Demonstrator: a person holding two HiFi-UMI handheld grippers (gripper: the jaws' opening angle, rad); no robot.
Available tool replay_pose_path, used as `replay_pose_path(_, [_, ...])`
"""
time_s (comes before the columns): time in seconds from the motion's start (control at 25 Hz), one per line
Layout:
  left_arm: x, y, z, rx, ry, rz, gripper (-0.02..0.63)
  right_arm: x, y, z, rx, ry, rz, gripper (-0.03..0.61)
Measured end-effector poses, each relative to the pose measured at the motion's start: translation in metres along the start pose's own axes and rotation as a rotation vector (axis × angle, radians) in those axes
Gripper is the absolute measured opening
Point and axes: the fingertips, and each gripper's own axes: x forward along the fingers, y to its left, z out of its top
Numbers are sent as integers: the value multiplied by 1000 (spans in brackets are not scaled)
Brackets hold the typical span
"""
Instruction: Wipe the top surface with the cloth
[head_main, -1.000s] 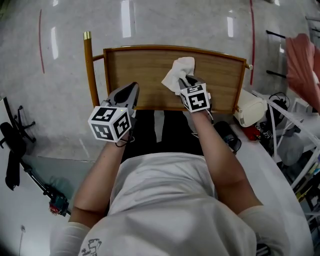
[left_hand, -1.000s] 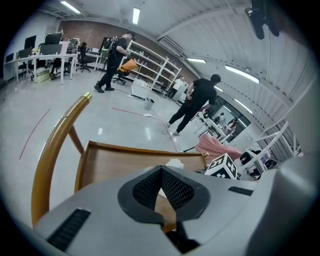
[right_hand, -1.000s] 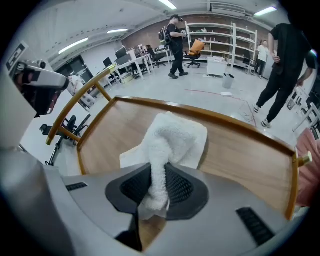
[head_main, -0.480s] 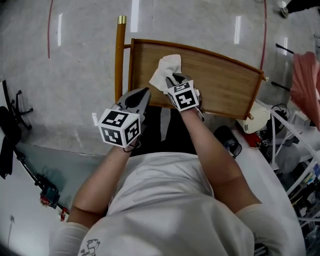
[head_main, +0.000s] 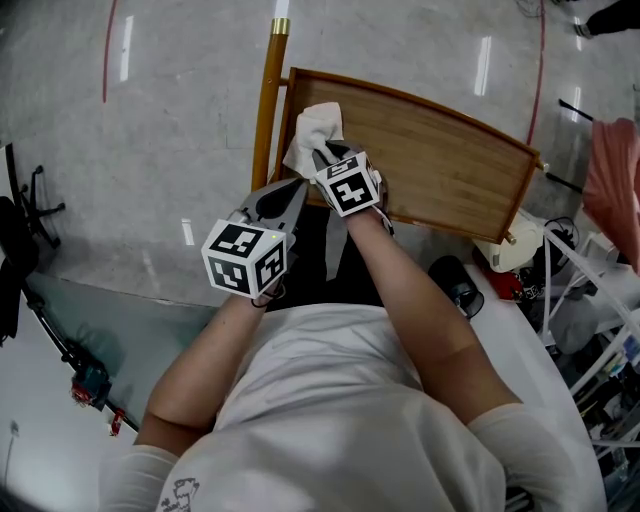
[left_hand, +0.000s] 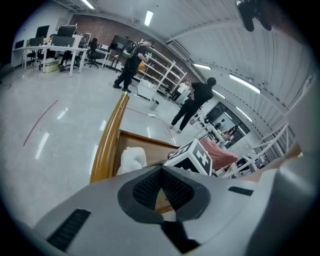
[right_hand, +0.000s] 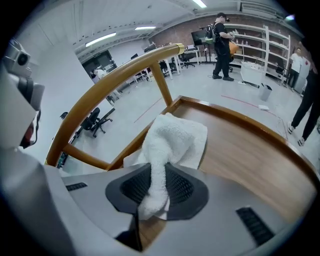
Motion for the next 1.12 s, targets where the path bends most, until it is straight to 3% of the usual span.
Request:
replay_pose_path(0.2, [-4, -9, -5, 14, -2, -5, 8, -8, 1, 3, -21, -4, 10, 84])
replay_pose_path(0.44, [-9, -33, 12, 65, -40, -9, 8, -61, -7, 8, -52, -87, -13, 84])
replay_pose_path(0.64, [-22, -76, 37, 127, -97, -13, 7, -146, -15, 12, -61, -194, -53, 84])
replay_pose_path(0.88, [-26, -142, 93, 307, -206, -47, 8, -255, -50, 44, -117, -381, -142, 84])
replay_pose_path(1.12, [-59, -210, 129, 359, -345, -97, 7, -369, -57, 56, -181, -547, -204, 84])
